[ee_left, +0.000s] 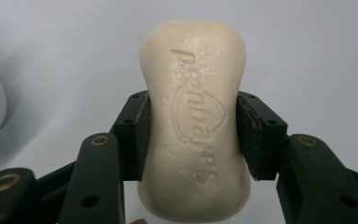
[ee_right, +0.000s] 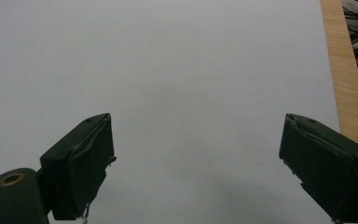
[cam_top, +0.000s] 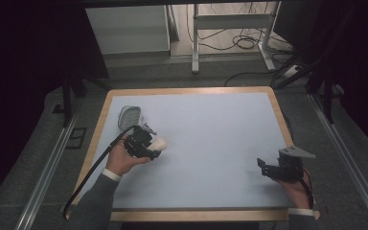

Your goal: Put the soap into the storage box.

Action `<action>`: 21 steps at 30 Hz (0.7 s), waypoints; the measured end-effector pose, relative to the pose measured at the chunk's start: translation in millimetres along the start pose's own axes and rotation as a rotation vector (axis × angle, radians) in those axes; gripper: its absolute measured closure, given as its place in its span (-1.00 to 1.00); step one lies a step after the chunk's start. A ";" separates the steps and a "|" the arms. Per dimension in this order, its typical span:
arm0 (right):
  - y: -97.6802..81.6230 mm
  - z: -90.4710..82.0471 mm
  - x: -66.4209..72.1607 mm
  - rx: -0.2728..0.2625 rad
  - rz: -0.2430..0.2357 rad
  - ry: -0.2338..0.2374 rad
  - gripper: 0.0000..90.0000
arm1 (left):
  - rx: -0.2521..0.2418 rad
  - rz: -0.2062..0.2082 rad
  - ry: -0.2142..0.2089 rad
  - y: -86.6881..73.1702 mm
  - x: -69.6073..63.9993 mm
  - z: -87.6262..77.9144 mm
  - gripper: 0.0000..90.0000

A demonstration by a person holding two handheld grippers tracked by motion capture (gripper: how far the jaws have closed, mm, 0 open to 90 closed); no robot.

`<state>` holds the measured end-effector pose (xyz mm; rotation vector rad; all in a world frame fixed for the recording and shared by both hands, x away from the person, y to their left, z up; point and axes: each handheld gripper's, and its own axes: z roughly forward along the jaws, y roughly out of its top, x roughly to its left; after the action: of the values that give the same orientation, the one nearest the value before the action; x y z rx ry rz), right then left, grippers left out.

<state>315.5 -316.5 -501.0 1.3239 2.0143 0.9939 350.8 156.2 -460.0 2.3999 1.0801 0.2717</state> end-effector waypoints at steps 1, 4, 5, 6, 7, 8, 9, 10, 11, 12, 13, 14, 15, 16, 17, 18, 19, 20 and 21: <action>0.0 0.0 0.0 0.000 0.000 0.000 -0.78 | 0.000 0.000 0.000 0.0 0.0 0.0 0.10; -0.3 0.4 -0.1 0.003 -0.001 -0.001 -0.78 | -0.002 -0.010 0.001 1.0 4.7 -0.4 0.10; -0.3 0.3 -0.1 0.003 -0.002 -0.002 -0.78 | -0.002 -0.015 0.005 1.2 6.1 -0.6 0.10; -0.3 0.3 -0.1 0.001 -0.001 -0.001 -0.78 | -0.002 -0.019 0.005 1.5 7.8 -0.7 0.10; -0.3 0.2 -0.2 0.000 -0.002 -0.002 -0.78 | 0.001 -0.019 0.006 1.7 9.8 -1.0 0.10; -0.4 0.2 -0.5 0.002 -0.001 -0.003 -0.78 | 0.001 -0.023 0.008 1.9 11.5 -1.0 0.10; -0.4 0.2 -0.5 0.002 -0.001 -0.003 -0.78 | 0.003 -0.026 0.012 2.1 13.3 -0.9 0.10; -0.6 0.3 -0.7 0.003 -0.001 -0.005 -0.78 | 0.005 -0.032 0.019 2.6 17.2 -0.9 0.10; -0.6 0.3 -0.7 0.003 -0.001 -0.005 -0.78 | 0.004 -0.039 0.020 2.8 19.1 -0.9 0.10; -0.6 0.3 -0.7 0.003 -0.001 -0.006 -0.78 | 0.005 -0.041 0.023 3.0 21.1 -1.1 0.10; -0.6 0.3 -0.7 0.003 -0.001 -0.006 -0.78 | 0.005 -0.041 0.023 3.0 21.1 -1.1 0.10; -0.6 0.3 -0.7 0.003 -0.001 -0.006 -0.78 | 0.002 -0.047 0.027 3.2 22.5 -1.3 0.10; -0.7 0.3 -0.6 0.003 -0.001 -0.006 -0.78 | 0.003 -0.049 0.028 3.4 24.0 -1.8 0.10; -0.7 0.3 -0.7 0.003 -0.002 -0.006 -0.78 | 0.003 -0.049 0.030 3.5 25.7 -2.4 0.10; -0.8 0.4 -0.9 0.003 -0.002 -0.007 -0.78 | 0.000 -0.054 0.033 3.9 28.2 -3.4 0.10; -0.8 0.4 -0.9 0.003 -0.002 -0.007 -0.78 | 0.000 -0.054 0.033 3.9 28.2 -3.4 0.10; -1.0 0.8 -1.5 0.005 -0.001 -0.007 -0.78 | -0.005 -0.059 0.037 4.1 29.2 -3.5 0.10; -1.1 1.0 -1.5 0.004 0.002 -0.010 -0.78 | -0.002 -0.059 0.038 4.9 32.4 -5.0 0.10; -1.2 1.1 -1.7 0.005 0.003 -0.010 -0.78 | -0.002 -0.059 0.038 4.9 32.4 -5.0 0.10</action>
<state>316.2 -318.0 -502.5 1.3325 2.0092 0.9830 373.7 179.4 -453.8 2.3651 1.1650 0.2994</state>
